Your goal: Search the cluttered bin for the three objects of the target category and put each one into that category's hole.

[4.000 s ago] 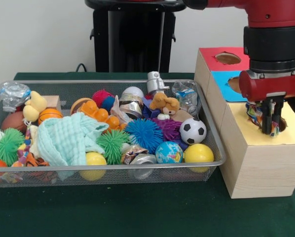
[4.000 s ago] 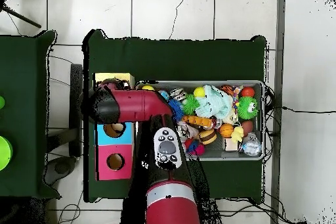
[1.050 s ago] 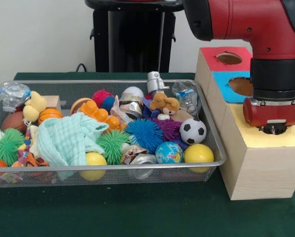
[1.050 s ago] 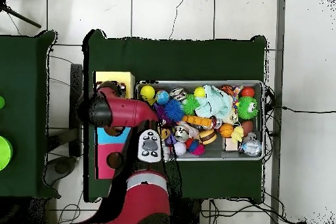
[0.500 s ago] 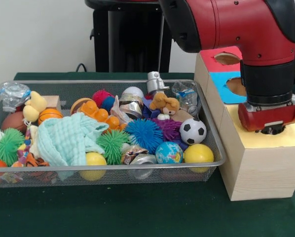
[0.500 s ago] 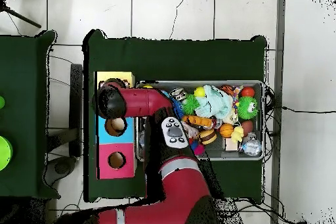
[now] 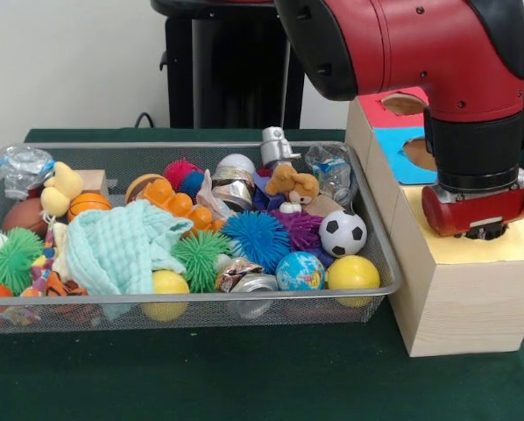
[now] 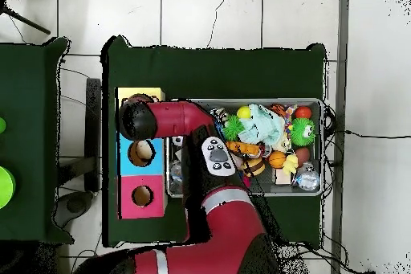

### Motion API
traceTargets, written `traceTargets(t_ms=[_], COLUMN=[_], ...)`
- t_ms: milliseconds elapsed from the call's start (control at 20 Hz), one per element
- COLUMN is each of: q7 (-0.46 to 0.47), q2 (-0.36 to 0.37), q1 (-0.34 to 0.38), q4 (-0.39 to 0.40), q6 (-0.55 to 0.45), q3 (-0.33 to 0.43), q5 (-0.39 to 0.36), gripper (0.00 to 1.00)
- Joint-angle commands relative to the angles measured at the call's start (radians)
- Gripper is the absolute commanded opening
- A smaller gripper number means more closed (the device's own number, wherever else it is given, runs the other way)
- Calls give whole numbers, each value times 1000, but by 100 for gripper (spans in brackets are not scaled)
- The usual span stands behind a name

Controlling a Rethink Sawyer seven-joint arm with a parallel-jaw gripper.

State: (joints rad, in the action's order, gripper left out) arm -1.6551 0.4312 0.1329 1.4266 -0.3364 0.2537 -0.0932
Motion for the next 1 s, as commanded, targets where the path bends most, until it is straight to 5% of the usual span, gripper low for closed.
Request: traceTargets(t_ms=[50,350,650,1000], q7=[-78,-171,-153,-124], q2=[-389,-224,-22,41], q1=[14,-89,-112,-111], q4=[-108,-37,58,67], q6=[268,118,-97,-178], q3=[80,-67,-108,-109], q5=[-79,-44,-9,6], gripper=[100,100,100,100])
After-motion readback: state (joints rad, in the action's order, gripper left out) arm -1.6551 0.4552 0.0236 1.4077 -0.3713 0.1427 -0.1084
